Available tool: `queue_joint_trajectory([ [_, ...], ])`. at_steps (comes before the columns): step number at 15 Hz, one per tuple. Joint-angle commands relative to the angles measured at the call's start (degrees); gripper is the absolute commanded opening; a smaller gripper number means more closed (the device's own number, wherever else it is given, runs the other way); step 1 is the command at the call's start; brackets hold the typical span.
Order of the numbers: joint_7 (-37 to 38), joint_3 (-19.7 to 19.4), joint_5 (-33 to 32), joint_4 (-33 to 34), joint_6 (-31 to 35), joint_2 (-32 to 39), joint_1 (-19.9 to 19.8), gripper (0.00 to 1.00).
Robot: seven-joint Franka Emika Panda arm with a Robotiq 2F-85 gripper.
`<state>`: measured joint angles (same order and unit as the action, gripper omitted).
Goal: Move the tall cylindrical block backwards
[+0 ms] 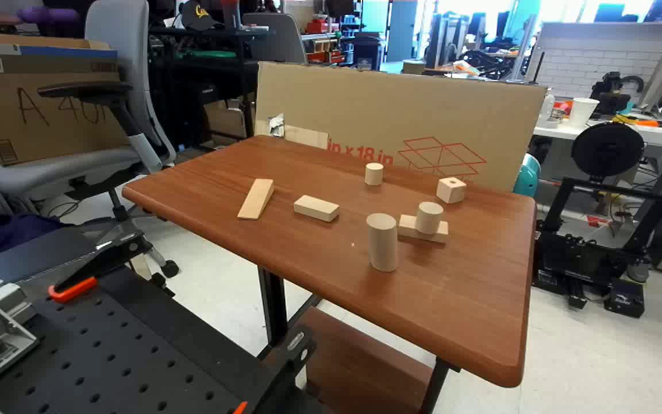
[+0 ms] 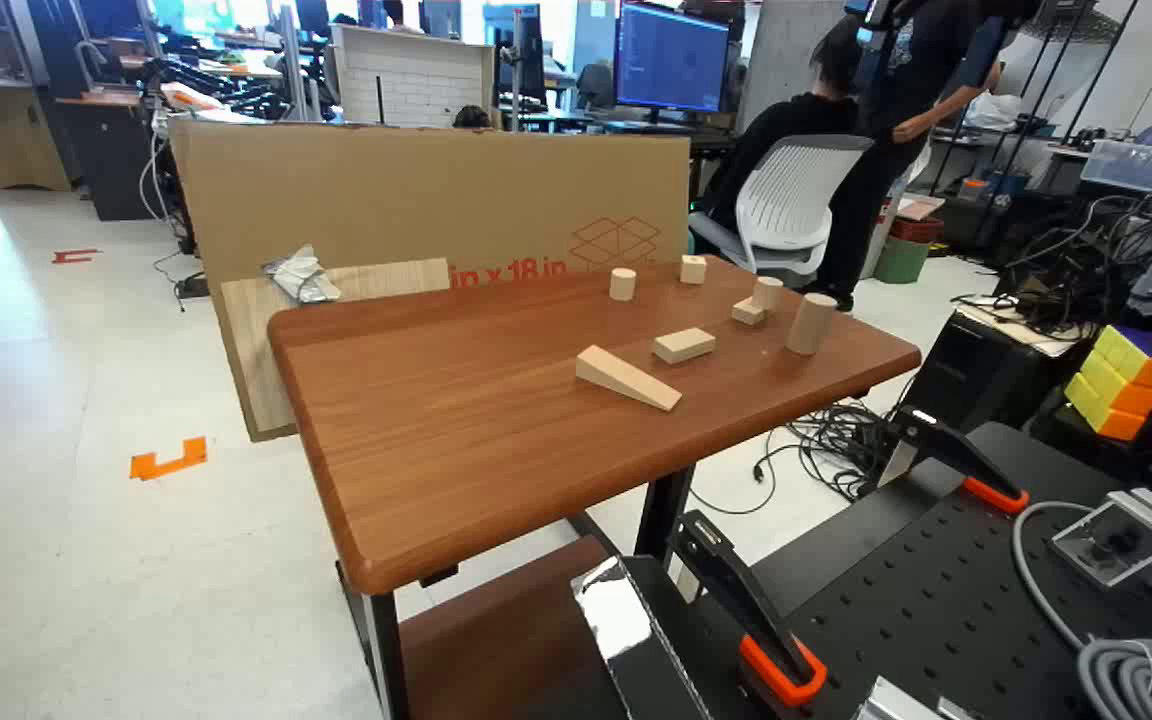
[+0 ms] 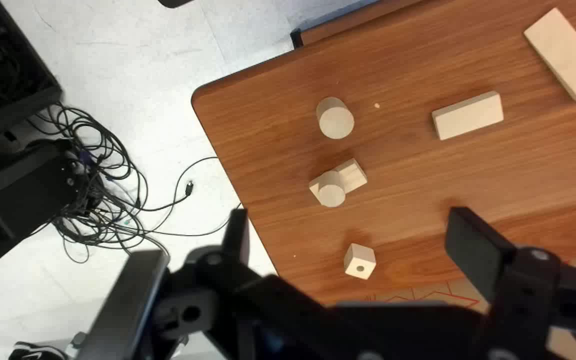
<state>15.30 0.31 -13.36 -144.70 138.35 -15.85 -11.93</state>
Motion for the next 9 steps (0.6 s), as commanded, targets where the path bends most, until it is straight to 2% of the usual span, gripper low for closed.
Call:
queue_joint_trajectory([
  [1,0.15,-0.82,-0.27,0.10,-0.19,-0.02,0.82,1.00],
  [6,-0.37,-0.72,-2.82,-0.13,4.48,2.78,0.56,1.00],
  [9,-3.30,-1.83,-0.83,-0.68,9.47,7.09,1.52,1.00],
])
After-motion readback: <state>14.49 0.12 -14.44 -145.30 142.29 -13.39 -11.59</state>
